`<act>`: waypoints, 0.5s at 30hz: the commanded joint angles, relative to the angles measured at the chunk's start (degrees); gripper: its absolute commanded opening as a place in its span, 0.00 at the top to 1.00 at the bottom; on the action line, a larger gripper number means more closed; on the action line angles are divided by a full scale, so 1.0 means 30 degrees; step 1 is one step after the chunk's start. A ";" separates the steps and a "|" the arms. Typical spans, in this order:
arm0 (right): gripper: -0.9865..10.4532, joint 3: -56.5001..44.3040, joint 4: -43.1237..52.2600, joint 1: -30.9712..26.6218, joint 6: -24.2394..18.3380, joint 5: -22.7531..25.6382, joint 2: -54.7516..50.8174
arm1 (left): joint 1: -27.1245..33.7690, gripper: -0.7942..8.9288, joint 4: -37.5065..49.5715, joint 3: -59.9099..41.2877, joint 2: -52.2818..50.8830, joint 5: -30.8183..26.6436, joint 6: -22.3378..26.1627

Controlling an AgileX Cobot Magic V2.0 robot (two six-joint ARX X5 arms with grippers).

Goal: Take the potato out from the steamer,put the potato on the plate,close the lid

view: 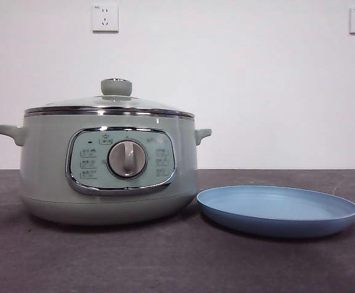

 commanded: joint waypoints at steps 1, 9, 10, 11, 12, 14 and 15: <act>0.92 0.2375 0.0109 0.0022 -0.2120 -0.0721 0.1654 | 0.0029 0.92 -0.0270 0.2055 0.1071 -0.0481 0.2433; 0.92 0.9289 -0.1588 0.0758 -0.5297 -0.2157 0.6601 | -0.0095 0.92 -0.1377 0.8102 0.5931 -0.1020 0.3963; 0.92 1.0193 -0.2120 0.0838 -0.5712 -0.2725 0.7300 | -0.0175 0.92 -0.1479 0.8838 0.6572 -0.0998 0.4065; 0.92 1.0958 -0.2616 0.0933 -0.5996 -0.3235 0.7890 | -0.0248 0.92 -0.1603 0.9471 0.7140 -0.0976 0.4175; 0.92 1.1854 -0.3249 0.1049 -0.6404 -0.3847 0.8590 | -0.0321 0.92 -0.1778 1.0207 0.7810 -0.0954 0.4386; 0.92 1.3493 -0.4546 0.1282 -0.7089 -0.4962 0.9879 | -0.0386 0.92 -0.2244 1.1570 0.9078 -0.0882 0.4466; 0.92 1.4375 -0.5333 0.1428 -0.7497 -0.5559 1.0593 | -0.0393 0.92 -0.2623 1.2305 0.9792 -0.0780 0.4481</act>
